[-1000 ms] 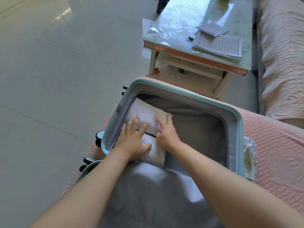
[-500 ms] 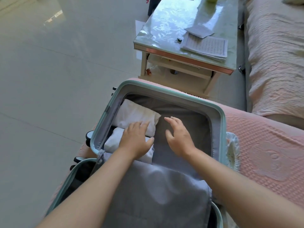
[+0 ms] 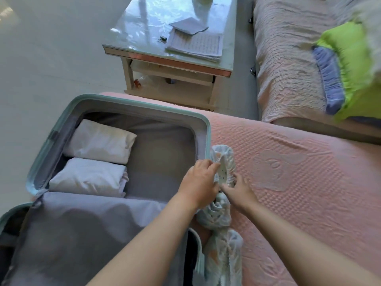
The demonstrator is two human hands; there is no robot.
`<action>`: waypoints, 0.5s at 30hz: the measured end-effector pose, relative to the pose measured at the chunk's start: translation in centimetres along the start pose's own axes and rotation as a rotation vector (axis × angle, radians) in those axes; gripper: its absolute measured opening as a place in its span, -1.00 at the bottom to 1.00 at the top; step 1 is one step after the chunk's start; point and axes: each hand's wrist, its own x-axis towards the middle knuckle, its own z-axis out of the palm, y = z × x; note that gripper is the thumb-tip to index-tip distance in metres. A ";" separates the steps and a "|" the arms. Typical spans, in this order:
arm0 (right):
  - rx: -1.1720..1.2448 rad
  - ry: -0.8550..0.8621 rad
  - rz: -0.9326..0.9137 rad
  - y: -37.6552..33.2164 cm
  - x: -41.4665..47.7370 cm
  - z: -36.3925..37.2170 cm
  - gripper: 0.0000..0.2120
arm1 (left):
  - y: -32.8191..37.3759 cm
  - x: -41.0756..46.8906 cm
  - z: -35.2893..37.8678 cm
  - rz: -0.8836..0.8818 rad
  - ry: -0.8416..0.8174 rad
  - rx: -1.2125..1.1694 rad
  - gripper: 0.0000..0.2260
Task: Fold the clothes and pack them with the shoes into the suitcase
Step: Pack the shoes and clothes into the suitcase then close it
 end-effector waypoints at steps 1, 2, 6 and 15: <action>0.085 -0.005 0.018 0.4 -0.1 0.4 -0.16 | 0.5 0.1 0.9 0.019 -0.022 0.063 -0.53; 0.151 -0.009 0.028 0.6 -0.1 0.8 -0.09 | 0.7 0.1 1.6 0.040 -0.025 0.142 -0.54; 0.192 -0.021 0.009 1.1 -0.8 2.3 0.06 | 0.5 -0.5 3.5 0.074 0.053 0.337 -0.50; 0.269 -0.021 0.119 2.3 0.4 0.1 -0.45 | 2.1 0.2 5.2 0.223 -0.124 0.448 -0.55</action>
